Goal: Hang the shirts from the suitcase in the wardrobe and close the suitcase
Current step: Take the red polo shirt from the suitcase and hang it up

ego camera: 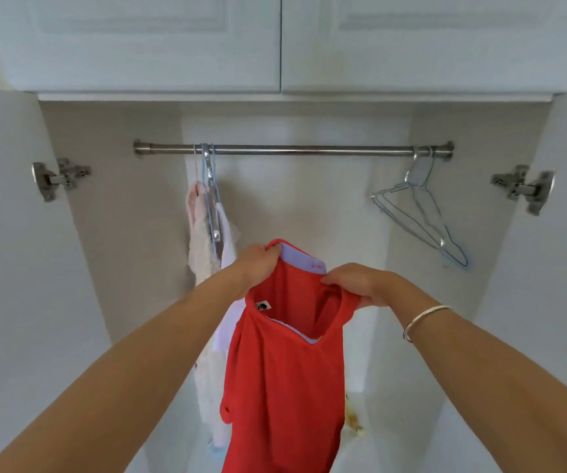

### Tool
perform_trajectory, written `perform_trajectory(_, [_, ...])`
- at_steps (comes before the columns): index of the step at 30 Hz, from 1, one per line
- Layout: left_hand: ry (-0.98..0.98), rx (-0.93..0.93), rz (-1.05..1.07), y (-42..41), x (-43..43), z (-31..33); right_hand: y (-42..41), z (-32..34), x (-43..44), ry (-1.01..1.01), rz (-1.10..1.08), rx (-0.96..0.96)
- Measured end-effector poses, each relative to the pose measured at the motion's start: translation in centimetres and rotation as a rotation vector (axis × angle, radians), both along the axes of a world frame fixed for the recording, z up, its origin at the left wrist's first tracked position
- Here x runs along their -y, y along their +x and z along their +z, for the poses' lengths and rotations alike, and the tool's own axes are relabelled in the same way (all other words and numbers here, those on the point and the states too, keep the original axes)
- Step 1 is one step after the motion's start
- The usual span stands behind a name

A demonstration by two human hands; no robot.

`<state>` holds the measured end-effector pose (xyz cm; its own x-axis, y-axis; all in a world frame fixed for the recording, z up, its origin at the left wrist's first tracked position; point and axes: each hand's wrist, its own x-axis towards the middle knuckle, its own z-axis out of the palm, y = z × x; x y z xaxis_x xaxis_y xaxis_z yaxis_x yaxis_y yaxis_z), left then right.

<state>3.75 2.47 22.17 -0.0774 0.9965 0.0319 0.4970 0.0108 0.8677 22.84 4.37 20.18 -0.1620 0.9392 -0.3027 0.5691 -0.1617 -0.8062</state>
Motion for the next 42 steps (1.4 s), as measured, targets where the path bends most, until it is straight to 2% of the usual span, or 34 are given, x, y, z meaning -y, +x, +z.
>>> perform_trajectory(3, [0.002,-0.100,-0.097,2.7,-2.8,0.7,2.5,0.5,-0.5,-0.015,-0.073,0.027])
perform_trajectory(7, [0.025,-0.036,-0.234,6.3,-6.0,1.8,4.9,1.6,-1.8,0.080,-0.226,0.028])
perform_trajectory(9, [0.035,-0.032,-0.283,7.9,-7.1,2.0,6.3,1.8,-3.3,0.365,-0.431,-0.018])
perform_trajectory(11, [0.040,-0.026,-0.322,9.0,-8.2,1.9,7.6,2.3,-4.3,0.702,-0.629,0.094])
perform_trajectory(12, [0.046,-0.023,-0.330,9.4,-8.6,1.8,8.4,2.7,-4.7,0.810,-0.695,0.177])
perform_trajectory(14, [0.036,0.005,-0.354,10.0,-9.5,1.8,10.1,3.2,-5.6,0.878,-0.751,0.317])
perform_trajectory(16, [0.023,0.041,-0.382,10.3,-10.3,1.7,12.0,3.6,-6.7,0.782,-0.740,0.409])
perform_trajectory(19, [0.024,0.049,-0.404,10.5,-11.2,2.0,14.6,3.3,-8.5,0.522,-0.737,0.397])
perform_trajectory(22, [0.014,0.027,-0.411,10.3,-12.2,2.4,15.1,2.5,-9.8,0.386,-0.700,0.388])
perform_trajectory(27, [-0.006,-0.042,-0.401,9.5,-13.4,3.2,14.3,2.1,-12.3,0.347,-0.684,0.221])
perform_trajectory(30, [-0.009,-0.055,-0.382,9.0,-13.7,3.3,13.3,2.8,-13.6,0.331,-0.715,-0.025])
perform_trajectory(32, [-0.015,-0.070,-0.370,8.7,-13.9,3.0,12.6,3.3,-14.3,0.334,-0.756,-0.113])
perform_trajectory(37, [-0.026,-0.089,-0.306,7.1,-14.3,2.7,11.1,4.1,-15.4,0.397,-0.799,-0.093])
perform_trajectory(42, [-0.003,-0.097,-0.241,5.8,-14.3,2.7,10.0,5.7,-13.5,0.439,-0.652,-0.093])
